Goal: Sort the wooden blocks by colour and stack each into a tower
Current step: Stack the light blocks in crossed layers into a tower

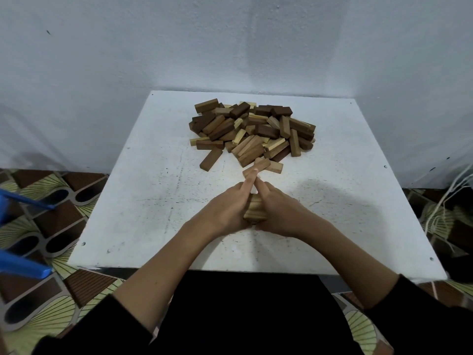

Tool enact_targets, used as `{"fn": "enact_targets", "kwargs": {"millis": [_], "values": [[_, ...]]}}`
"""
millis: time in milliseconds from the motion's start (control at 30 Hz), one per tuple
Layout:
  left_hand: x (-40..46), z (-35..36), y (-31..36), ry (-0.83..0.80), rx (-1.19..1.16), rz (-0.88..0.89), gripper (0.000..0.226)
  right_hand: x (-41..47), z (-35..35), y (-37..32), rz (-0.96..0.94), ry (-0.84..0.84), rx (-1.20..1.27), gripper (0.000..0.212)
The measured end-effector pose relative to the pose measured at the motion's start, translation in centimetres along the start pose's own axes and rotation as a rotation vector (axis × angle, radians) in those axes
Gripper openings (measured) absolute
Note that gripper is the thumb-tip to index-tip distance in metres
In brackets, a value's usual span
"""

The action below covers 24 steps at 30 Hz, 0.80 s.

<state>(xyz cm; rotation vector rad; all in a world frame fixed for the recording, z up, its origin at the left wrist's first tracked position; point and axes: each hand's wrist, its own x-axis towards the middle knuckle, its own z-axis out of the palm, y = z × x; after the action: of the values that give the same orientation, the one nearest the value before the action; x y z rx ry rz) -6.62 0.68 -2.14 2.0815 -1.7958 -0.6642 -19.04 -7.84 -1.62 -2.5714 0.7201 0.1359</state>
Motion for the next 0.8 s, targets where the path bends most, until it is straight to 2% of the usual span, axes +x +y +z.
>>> {"fn": "enact_targets", "kwargs": {"millis": [200,367,500,567,667,733,800], "values": [[0.1,0.0,-0.1,-0.003,0.009,-0.002,0.116,0.0,-0.1,0.0,0.001,-0.007,-0.018,0.105],[0.0,-0.3,-0.2,-0.061,-0.058,-0.011,0.125,-0.3,-0.3,0.1,-0.003,-0.055,-0.049,0.116],[-0.4,-1.2,-0.9,-0.084,-0.082,-0.049,0.130,-0.7,-1.9,0.7,0.024,-0.098,0.024,0.120],[-0.7,-2.2,-1.4,-0.103,-0.082,-0.083,0.127,-0.7,-3.1,1.1,0.071,-0.089,0.118,0.107],[-0.4,-4.2,-2.3,-0.072,-0.069,-0.100,0.113,0.1,-4.8,2.0,0.085,0.071,0.223,0.065],[0.6,-5.2,-3.0,0.012,-0.048,-0.104,0.086,1.3,-5.7,3.0,0.069,0.206,0.222,0.040],[2.2,-5.9,-3.6,0.127,-0.026,-0.103,0.056,3.2,-6.5,3.8,0.082,0.292,0.184,0.025]]}}
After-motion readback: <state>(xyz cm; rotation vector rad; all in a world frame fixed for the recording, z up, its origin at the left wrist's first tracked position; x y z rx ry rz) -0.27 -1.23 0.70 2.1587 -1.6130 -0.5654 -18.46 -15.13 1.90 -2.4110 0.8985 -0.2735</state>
